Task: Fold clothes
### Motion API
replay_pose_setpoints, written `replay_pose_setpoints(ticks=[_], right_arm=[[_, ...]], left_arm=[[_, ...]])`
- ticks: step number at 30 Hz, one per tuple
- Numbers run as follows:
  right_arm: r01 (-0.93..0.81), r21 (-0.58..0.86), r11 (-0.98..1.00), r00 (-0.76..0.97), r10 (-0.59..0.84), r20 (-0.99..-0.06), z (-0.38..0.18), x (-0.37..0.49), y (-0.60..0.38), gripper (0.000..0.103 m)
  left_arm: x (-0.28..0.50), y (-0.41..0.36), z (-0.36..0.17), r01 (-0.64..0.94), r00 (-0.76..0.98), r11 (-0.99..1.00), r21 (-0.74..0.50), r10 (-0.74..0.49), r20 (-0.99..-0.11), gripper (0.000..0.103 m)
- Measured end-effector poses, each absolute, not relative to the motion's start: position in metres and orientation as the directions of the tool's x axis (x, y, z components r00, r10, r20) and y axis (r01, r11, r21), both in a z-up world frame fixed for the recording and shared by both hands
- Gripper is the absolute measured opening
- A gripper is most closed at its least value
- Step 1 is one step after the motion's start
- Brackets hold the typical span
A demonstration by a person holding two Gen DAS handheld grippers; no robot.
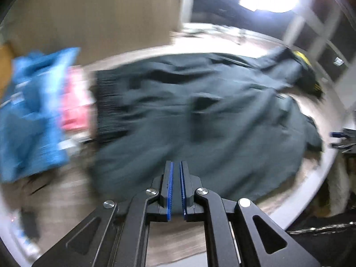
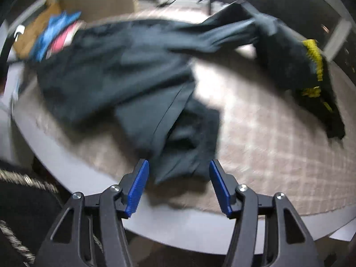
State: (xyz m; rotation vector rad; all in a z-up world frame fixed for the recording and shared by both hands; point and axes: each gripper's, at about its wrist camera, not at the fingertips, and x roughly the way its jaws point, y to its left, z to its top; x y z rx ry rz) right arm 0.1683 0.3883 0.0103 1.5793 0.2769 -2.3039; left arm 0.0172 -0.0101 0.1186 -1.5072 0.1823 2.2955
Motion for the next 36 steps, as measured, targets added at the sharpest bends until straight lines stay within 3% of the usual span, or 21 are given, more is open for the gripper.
replay_pose_setpoints(ticks=[3, 7, 8, 9, 10, 11, 17, 20, 22, 23, 24, 27, 29, 33, 36], right_arm=[[0.456, -0.050, -0.889, -0.338, -0.121, -0.933, -0.014, 0.169, 0.365, 0.056], [0.547, -0.092, -0.832, -0.280, -0.079, -0.957, -0.042, 0.158, 0.347, 0.056], [0.567, -0.105, -0.817, -0.266, -0.061, -0.962, -0.048, 0.156, 0.344, 0.051], [0.577, -0.077, -0.813, -0.248, -0.085, -0.965, -0.030, 0.153, 0.353, 0.015], [0.587, -0.048, -0.808, -0.229, -0.108, -0.967, -0.012, 0.151, 0.362, 0.004], [0.596, -0.020, -0.803, -0.209, -0.132, -0.969, 0.007, 0.148, 0.370, 0.002], [0.638, 0.151, -0.755, -0.090, -0.267, -0.959, 0.116, 0.130, 0.423, 0.002], [0.572, 0.042, -0.819, -0.166, -0.166, -0.972, 0.141, 0.081, 0.475, 0.002], [0.478, -0.044, -0.878, -0.202, -0.061, -0.977, 0.120, 0.031, 0.509, 0.015], [0.432, -0.065, -0.900, -0.200, -0.025, -0.979, 0.107, 0.010, 0.524, 0.033], [0.385, -0.077, -0.920, -0.197, -0.001, -0.980, 0.091, -0.003, 0.538, 0.043], [0.258, -0.038, -0.965, -0.177, -0.009, -0.984, 0.048, -0.017, 0.578, 0.043], [0.139, 0.068, -0.988, -0.166, -0.091, -0.982, 0.029, 0.001, 0.604, 0.043], [-0.088, 0.259, -0.962, -0.229, -0.233, -0.945, 0.010, 0.046, 0.626, 0.043], [-0.131, 0.364, -0.922, -0.311, -0.310, -0.898, 0.005, 0.062, 0.597, 0.043]], left_arm=[[0.011, 0.032, 0.102, -0.468, -0.283, -0.873, -0.136, 0.294, -0.913, 0.007], [0.009, 0.058, 0.084, -0.508, -0.244, -0.854, -0.112, 0.267, -0.932, 0.007], [0.007, 0.060, 0.080, -0.501, -0.241, -0.859, -0.107, 0.257, -0.936, 0.007], [0.006, 0.061, 0.076, -0.493, -0.238, -0.864, -0.103, 0.248, -0.939, 0.007], [0.004, 0.061, 0.074, -0.486, -0.242, -0.869, -0.095, 0.239, -0.940, 0.007], [0.004, 0.060, 0.075, -0.479, -0.252, -0.873, -0.087, 0.232, -0.939, 0.007], [0.004, 0.057, 0.086, -0.434, -0.317, -0.899, -0.056, 0.211, -0.925, 0.007], [0.003, 0.063, 0.092, -0.416, -0.343, -0.908, -0.047, 0.204, -0.917, 0.007], [0.003, 0.072, 0.093, -0.410, -0.345, -0.911, -0.047, 0.203, -0.916, 0.007], [0.002, 0.077, 0.092, -0.409, -0.342, -0.911, -0.050, 0.204, -0.917, 0.007], [0.004, 0.085, 0.092, -0.414, -0.331, -0.909, -0.052, 0.204, -0.921, 0.007], [0.013, 0.108, 0.094, -0.455, -0.314, -0.890, -0.018, 0.180, -0.932, 0.007], [0.018, 0.122, 0.094, -0.473, -0.302, -0.881, -0.025, 0.188, -0.935, 0.007], [0.022, 0.160, 0.089, -0.484, -0.243, -0.865, -0.132, 0.278, -0.929, 0.008], [0.027, 0.213, 0.080, -0.570, -0.191, -0.803, -0.177, 0.339, -0.921, 0.008]])
